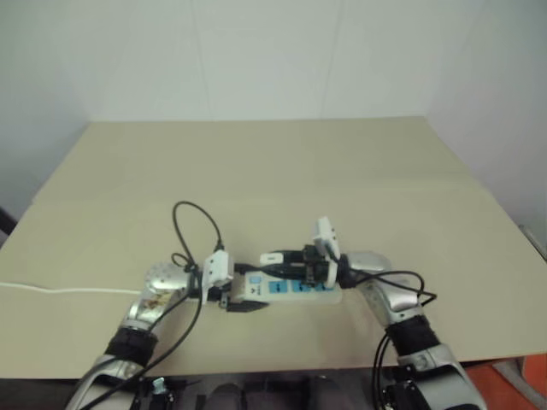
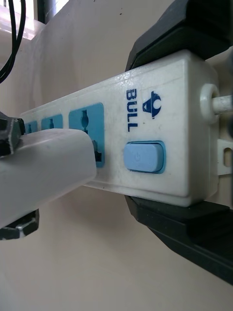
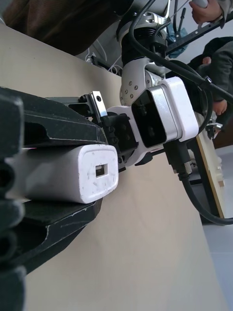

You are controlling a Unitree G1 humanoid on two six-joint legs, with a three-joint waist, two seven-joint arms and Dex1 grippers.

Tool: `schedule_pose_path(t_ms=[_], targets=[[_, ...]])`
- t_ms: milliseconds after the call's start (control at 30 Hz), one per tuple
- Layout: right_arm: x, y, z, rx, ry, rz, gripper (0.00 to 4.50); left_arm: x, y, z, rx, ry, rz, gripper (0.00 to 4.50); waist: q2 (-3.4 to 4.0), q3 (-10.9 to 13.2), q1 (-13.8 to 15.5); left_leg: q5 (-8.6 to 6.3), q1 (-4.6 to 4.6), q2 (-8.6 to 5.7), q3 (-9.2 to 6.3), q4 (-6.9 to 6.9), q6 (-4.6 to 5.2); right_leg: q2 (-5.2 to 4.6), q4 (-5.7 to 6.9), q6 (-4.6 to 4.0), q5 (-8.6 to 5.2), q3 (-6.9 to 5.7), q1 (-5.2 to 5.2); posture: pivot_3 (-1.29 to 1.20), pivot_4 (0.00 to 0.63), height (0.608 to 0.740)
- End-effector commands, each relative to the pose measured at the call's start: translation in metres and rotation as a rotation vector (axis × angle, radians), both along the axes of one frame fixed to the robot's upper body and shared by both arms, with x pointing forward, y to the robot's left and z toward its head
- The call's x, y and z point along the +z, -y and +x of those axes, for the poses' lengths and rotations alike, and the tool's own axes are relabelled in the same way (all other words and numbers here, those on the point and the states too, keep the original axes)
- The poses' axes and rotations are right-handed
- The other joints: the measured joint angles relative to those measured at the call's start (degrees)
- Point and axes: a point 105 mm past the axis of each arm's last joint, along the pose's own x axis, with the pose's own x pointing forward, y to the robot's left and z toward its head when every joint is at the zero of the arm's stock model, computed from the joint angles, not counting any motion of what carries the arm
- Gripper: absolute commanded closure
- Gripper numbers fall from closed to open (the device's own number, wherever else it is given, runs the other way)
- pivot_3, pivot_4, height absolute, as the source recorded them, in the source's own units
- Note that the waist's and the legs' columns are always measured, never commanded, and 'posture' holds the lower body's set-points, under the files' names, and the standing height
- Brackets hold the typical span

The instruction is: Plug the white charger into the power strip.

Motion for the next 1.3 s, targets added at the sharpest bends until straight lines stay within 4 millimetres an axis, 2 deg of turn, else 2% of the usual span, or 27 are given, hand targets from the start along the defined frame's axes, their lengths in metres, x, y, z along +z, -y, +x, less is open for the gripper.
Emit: schedule_pose_path(t_ms=[33,167,467,900,1133,1300], targets=[[0.001,-0.002,-0.001,0.018,0.035,0.003,3.4,-0.009,-0.002,-0.004,-0.008,-0.023,0.047,1.21,0.0,0.0,0.0,0.0,0.0,0.0,0.0,0.0,0.0,0.0,0.0,0.0,0.0,0.0,0.0,0.0,0.15,0.74],[-0.008,0.001,0.004,0.0,0.038,-0.022,3.4,-0.008,-0.002,-0.004,-0.007,-0.022,0.046,1.21,0.01,0.0,0.0,0.0,0.03,0.0,0.0,0.0,0.0,0.0,0.0,0.0,0.0,0.01,0.03,0.0,0.15,0.74],[-0.011,0.009,0.014,-0.03,0.058,-0.04,3.4,-0.01,-0.004,-0.004,-0.003,-0.023,0.053,1.21,0.01,0.0,-0.1,0.0,0.06,0.0,0.01,0.0,0.0,0.0,0.01,0.0,0.0,0.01,0.05,0.0,0.15,0.74],[-0.033,0.015,-0.004,0.046,0.082,-0.124,3.4,-0.01,-0.008,-0.003,0.013,-0.02,0.058,1.21,0.01,0.0,0.0,0.0,0.09,0.0,0.01,0.0,0.0,0.0,0.02,0.0,0.0,0.02,0.06,0.0,0.15,0.74],[-0.055,0.028,-0.006,0.034,0.076,-0.177,3.4,-0.01,-0.011,-0.003,0.021,-0.021,0.067,1.21,0.01,0.0,0.0,0.0,0.09,0.0,0.01,0.0,0.0,0.0,-0.01,0.0,0.0,0.02,0.09,0.0,0.15,0.74],[-0.077,0.046,-0.006,0.012,0.034,-0.255,3.4,-0.009,-0.017,-0.001,0.036,-0.015,0.084,1.21,0.0,-0.2,0.1,0.0,0.19,0.0,0.0,0.0,0.0,0.0,-0.03,0.01,-0.01,0.02,0.21,0.0,0.15,0.74]])
